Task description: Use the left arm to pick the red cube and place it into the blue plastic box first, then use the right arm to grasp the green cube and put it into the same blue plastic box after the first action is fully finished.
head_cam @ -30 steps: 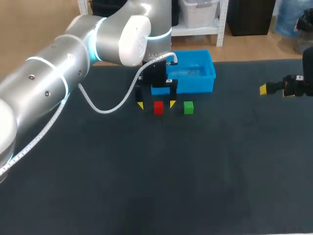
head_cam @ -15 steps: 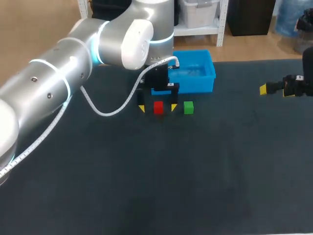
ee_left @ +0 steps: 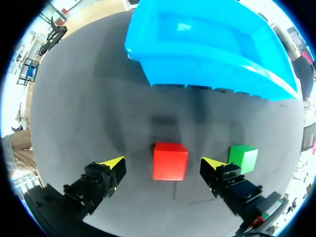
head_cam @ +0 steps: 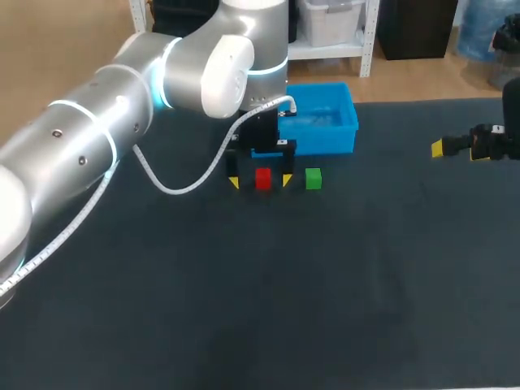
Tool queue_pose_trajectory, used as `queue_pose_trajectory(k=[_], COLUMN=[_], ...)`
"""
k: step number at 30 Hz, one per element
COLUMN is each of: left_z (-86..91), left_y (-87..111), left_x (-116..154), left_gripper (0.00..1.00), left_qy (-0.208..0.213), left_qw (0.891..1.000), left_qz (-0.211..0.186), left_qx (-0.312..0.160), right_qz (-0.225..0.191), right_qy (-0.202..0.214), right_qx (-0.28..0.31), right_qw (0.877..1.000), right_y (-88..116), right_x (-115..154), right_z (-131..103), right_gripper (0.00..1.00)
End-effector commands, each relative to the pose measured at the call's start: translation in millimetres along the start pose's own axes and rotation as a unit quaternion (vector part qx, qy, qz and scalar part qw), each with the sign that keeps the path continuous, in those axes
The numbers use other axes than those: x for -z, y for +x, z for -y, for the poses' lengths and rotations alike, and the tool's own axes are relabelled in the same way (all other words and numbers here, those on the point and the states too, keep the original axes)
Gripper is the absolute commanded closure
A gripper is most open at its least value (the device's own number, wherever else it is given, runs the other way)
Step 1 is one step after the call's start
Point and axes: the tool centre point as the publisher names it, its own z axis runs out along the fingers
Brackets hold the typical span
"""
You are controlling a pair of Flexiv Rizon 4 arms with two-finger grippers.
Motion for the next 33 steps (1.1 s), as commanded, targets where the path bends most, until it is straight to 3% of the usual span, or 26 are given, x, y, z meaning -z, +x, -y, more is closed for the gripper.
queue_pose_trajectory(k=[1, 7, 10, 11, 14, 15, 21, 28, 33], left_z=[0.1, -0.3, -0.6, -0.6, -0.5, -0.4, 0.1, -0.5, -1.3], left_y=[-1.6, -2.0, -2.3, -2.3, -2.4, -2.2, -1.5, -1.1, -1.1], left_x=[-1.0, -1.9, -2.5, -2.7, -3.5, -3.9, -4.6, -4.8, -4.0], left_gripper=[0.0, 0.0, 0.07, 0.18, 0.33, 0.5, 0.61, 1.0, 1.0], left_qy=[0.001, 0.001, 0.002, 0.002, 0.002, 0.002, 0.001, 0.001, 0.002], left_qw=[1.0, 1.0, 1.0, 1.0, 1.0, 1.0, 1.0, 1.0, 1.0], left_qz=[-0.001, 0.0, -0.001, 0.0, -0.001, -0.001, -0.003, -0.002, -0.001], left_qx=[0.001, 0.003, 0.003, 0.003, 0.003, 0.002, -0.001, -0.002, -0.002], right_qz=[-0.001, -0.001, -0.001, -0.001, -0.001, -0.001, -0.001, -0.001, -0.001], right_qy=[0.001, 0.001, 0.001, 0.001, 0.001, 0.001, 0.001, 0.001, 0.001], right_qx=[0.0, 0.0, 0.0, 0.0, 0.0, 0.0, 0.0, 0.0, 0.0], right_qw=[1.0, 1.0, 1.0, 1.0, 1.0, 1.0, 1.0, 1.0, 1.0], right_y=[-0.2, -0.2, -0.2, -0.2, -0.2, -0.2, -0.2, -0.2, -0.2], right_x=[-0.1, -0.1, -0.1, -0.1, -0.1, -0.1, -0.1, -0.1, -0.1], right_z=[-0.1, -0.1, -0.1, -0.1, -0.1, -0.1, -0.1, -0.1, -0.1], right_gripper=[0.0, 0.0, 0.0, 0.0, 0.0, 0.0, 0.0, 0.0, 0.0])
